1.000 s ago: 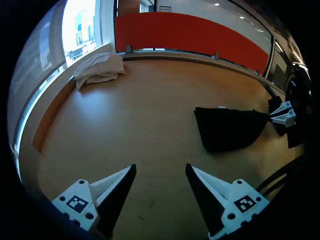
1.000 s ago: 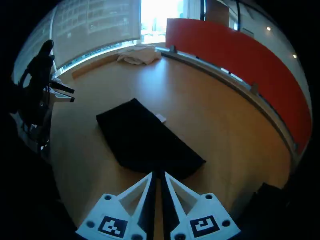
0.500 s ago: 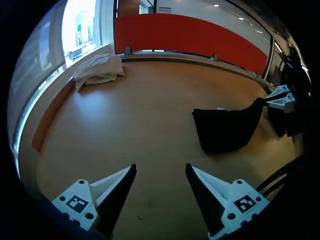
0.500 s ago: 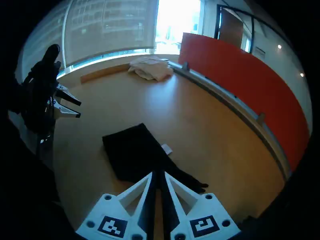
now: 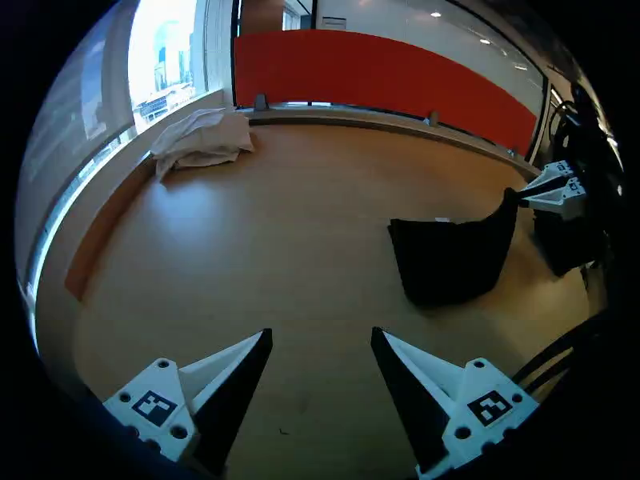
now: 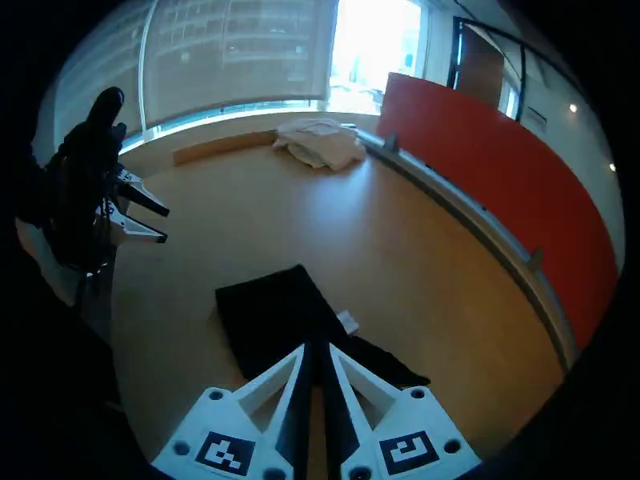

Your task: Fold towel

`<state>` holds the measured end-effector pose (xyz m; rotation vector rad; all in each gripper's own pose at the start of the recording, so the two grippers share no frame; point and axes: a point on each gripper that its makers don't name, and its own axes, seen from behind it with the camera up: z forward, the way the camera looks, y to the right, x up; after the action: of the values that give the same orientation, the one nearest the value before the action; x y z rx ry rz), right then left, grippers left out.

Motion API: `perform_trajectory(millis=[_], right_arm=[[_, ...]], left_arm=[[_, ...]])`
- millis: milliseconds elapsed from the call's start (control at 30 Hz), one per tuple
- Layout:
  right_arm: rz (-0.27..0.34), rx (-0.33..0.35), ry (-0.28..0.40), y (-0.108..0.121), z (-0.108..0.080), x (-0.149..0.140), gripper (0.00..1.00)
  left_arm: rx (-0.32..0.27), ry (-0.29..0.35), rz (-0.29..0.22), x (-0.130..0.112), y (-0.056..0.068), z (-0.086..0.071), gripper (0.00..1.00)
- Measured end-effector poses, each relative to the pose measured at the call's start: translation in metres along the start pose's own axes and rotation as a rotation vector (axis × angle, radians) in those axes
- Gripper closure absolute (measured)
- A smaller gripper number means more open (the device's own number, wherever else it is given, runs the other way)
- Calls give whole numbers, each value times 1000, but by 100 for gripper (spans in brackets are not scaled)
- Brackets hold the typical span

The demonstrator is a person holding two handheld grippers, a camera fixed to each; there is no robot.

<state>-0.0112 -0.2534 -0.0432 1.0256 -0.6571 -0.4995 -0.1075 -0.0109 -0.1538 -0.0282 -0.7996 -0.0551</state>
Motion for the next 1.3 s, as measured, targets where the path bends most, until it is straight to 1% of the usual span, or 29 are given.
perform_trajectory(millis=[300, 433, 567, 767, 900, 967, 1100, 1300], right_arm=[[-51, 73, 5, -23, 28, 26, 93], [-69, 110, -1, -37, 43, 33, 93], [-75, 147, -10, -53, 59, 36, 93], [-60, 212, -36, -82, 90, 28, 93], [-41, 251, -61, -100, 109, 16, 93], [-35, 261, -74, -105, 116, 10, 93], [-28, 269, -85, -107, 122, 5, 93], [-17, 272, -81, -104, 120, 6, 93]], left_arm=[[16, 21, -19, 0, -12, -11, 9], [27, 29, -29, -2, -19, -17, 9], [37, 32, -41, -7, -27, -24, 8], [52, 35, -56, -14, -35, -31, 9], [56, 36, -63, -18, -38, -33, 9], [56, 35, -68, -19, -38, -34, 9], [55, 35, -75, -21, -39, -35, 9], [55, 34, -71, -21, -38, -34, 9]])
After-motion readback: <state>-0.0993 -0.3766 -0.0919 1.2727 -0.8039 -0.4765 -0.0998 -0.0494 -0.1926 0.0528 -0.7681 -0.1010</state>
